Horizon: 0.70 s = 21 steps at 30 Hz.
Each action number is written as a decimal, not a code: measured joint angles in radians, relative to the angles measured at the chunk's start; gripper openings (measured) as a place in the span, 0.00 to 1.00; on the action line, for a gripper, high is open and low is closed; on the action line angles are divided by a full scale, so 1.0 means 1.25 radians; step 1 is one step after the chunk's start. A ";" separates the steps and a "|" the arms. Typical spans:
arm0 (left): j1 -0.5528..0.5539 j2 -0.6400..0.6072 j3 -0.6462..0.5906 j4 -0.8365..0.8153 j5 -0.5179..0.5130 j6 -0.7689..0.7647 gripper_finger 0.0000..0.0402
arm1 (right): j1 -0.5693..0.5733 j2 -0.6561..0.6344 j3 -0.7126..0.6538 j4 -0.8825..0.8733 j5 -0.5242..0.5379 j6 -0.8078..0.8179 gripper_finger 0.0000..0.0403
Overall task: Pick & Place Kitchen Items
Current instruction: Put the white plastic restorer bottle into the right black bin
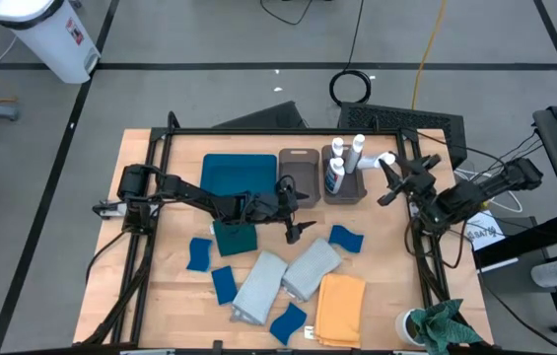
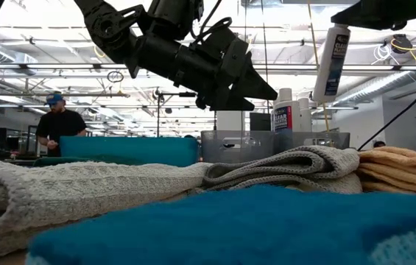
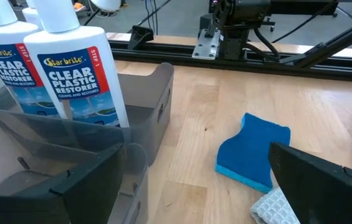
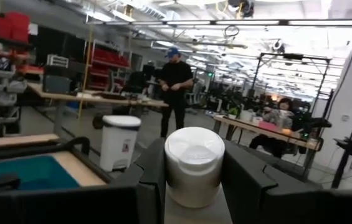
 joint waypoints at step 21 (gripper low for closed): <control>0.001 0.000 0.000 0.000 0.000 0.003 0.99 | -0.001 0.000 0.035 -0.192 -0.147 0.205 0.23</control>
